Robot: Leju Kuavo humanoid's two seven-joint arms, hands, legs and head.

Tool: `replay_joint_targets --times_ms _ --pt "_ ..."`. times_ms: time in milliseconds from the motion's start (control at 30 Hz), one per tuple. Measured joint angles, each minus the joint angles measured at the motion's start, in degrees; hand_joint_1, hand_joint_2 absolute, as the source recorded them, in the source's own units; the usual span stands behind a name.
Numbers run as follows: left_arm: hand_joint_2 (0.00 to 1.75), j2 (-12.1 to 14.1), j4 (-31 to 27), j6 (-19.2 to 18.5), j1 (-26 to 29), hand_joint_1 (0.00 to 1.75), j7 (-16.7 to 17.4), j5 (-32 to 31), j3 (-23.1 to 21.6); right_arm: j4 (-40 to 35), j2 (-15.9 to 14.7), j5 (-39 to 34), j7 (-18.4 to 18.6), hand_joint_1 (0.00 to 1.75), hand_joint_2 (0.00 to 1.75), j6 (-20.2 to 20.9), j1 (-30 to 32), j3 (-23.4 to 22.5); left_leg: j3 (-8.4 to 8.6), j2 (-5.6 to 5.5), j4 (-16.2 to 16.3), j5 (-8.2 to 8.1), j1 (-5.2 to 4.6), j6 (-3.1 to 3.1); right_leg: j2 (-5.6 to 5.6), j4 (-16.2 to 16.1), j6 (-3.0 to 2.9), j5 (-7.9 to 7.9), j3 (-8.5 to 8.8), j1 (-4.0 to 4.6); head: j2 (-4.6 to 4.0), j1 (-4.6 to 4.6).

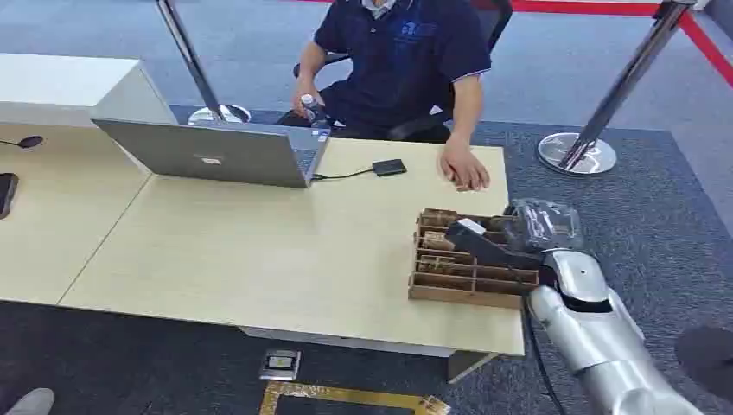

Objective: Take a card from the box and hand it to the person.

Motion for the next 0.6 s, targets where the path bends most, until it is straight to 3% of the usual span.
replay_joint_targets --times_ms 33,67,433,600 --pt "0.0 0.0 0.0 0.02 0.0 0.0 0.0 0.04 0.0 0.0 0.0 0.02 -0.11 1.71 1.75 -0.17 -0.09 0.0 0.0 0.0 0.0 0.0 0.0 0.0 0.0 0.0 0.0 0.0 0.0 0.0 0.0 -0.02" --pt "0.0 0.0 0.0 0.04 0.0 0.0 0.02 0.07 0.0 -0.02 0.0 0.04 -0.17 1.75 1.75 -0.22 -0.18 0.0 0.01 0.0 0.0 0.0 0.0 0.0 0.0 0.0 0.0 0.0 0.0 0.0 0.0 0.0" --pt "0.0 0.0 0.02 0.09 0.07 0.0 0.02 0.52 0.02 -1.59 0.02 0.87 -0.94 1.75 1.75 -1.26 0.1 0.42 0.01 0.0 0.0 0.0 0.0 0.0 0.0 0.0 0.0 0.0 0.0 0.0 0.0 0.0" --pt "0.0 0.0 0.02 0.09 0.1 0.0 -0.02 0.66 0.02 -5.91 -0.77 1.05 -1.05 1.75 1.75 -1.38 2.02 0.77 0.0 0.0 0.0 -0.01 0.0 0.01 0.0 -0.01 0.0 0.0 -0.02 0.0 0.0 -0.02"
